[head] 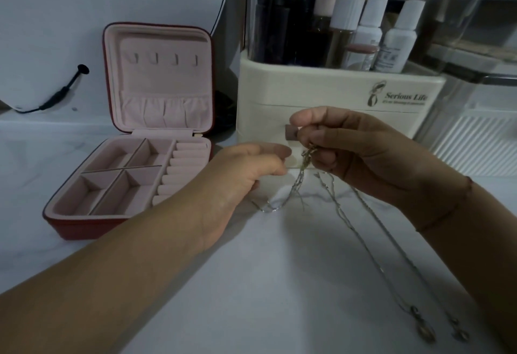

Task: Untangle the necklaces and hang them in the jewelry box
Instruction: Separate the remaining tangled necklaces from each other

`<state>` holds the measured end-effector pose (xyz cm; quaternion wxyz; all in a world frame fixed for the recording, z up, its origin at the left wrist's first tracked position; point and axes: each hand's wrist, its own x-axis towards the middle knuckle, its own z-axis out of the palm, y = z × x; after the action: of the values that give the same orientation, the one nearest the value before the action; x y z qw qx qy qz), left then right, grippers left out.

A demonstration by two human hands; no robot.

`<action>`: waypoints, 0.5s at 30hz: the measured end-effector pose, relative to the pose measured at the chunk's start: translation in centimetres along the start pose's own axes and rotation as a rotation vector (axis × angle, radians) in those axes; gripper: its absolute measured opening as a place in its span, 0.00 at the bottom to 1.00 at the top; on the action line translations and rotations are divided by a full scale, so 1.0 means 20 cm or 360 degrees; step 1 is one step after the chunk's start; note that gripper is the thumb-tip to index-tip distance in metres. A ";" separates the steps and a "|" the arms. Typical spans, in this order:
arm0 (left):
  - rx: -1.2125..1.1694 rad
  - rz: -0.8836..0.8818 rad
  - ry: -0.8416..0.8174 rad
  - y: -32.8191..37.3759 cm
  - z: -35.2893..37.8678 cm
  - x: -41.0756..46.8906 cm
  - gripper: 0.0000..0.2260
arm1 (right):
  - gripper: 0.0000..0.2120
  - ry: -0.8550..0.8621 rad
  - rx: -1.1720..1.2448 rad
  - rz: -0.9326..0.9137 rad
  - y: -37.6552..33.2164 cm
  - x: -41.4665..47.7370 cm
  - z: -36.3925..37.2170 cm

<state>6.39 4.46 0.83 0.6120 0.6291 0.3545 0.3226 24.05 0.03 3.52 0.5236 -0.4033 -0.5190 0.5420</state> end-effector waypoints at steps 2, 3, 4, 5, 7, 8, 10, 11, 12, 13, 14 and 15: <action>-0.0010 0.0031 -0.0048 0.02 0.00 -0.01 0.08 | 0.12 0.0012 -0.0020 -0.0008 0.00 0.00 0.01; -0.0037 0.0045 -0.0064 0.03 0.01 -0.02 0.06 | 0.11 0.0021 -0.0034 -0.0011 0.00 0.00 0.01; -0.0053 0.0065 -0.0071 0.03 0.01 -0.03 0.06 | 0.11 0.0032 -0.0050 -0.0012 0.00 0.00 0.01; -0.0058 0.0088 -0.0077 0.03 0.01 -0.03 0.08 | 0.11 0.0037 -0.0066 -0.0013 0.00 0.00 0.01; -0.0039 0.0129 -0.0104 0.03 0.01 -0.03 0.14 | 0.11 0.0031 -0.0088 -0.0023 0.00 0.00 0.02; -0.0024 0.0143 -0.0119 0.02 0.01 -0.04 0.15 | 0.10 0.0025 -0.0089 -0.0036 0.00 0.00 0.02; -0.0019 0.0149 -0.0122 0.02 0.01 -0.03 0.13 | 0.10 0.0015 -0.0082 -0.0067 0.00 0.00 0.02; -0.0021 0.0143 -0.0117 0.01 0.01 -0.03 0.11 | 0.10 0.0012 -0.0076 -0.0087 0.00 0.00 0.03; -0.0019 0.0134 -0.0113 0.01 0.01 -0.03 0.10 | 0.10 0.0009 -0.0062 -0.0106 0.00 0.00 0.03; -0.0023 0.0120 -0.0115 0.01 0.01 -0.03 0.10 | 0.10 0.0001 -0.0042 -0.0123 0.00 0.00 0.03; -0.0038 0.0106 -0.0128 0.00 0.01 -0.03 0.11 | 0.10 -0.0010 -0.0022 -0.0140 0.00 0.00 0.03; -0.0059 0.0095 -0.0142 0.01 0.01 -0.03 0.12 | 0.10 -0.0015 -0.0008 -0.0153 0.00 0.00 0.02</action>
<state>6.23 3.86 0.94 0.6289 0.6416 0.3019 0.3189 23.57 -0.11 3.57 0.5456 -0.3766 -0.5416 0.5169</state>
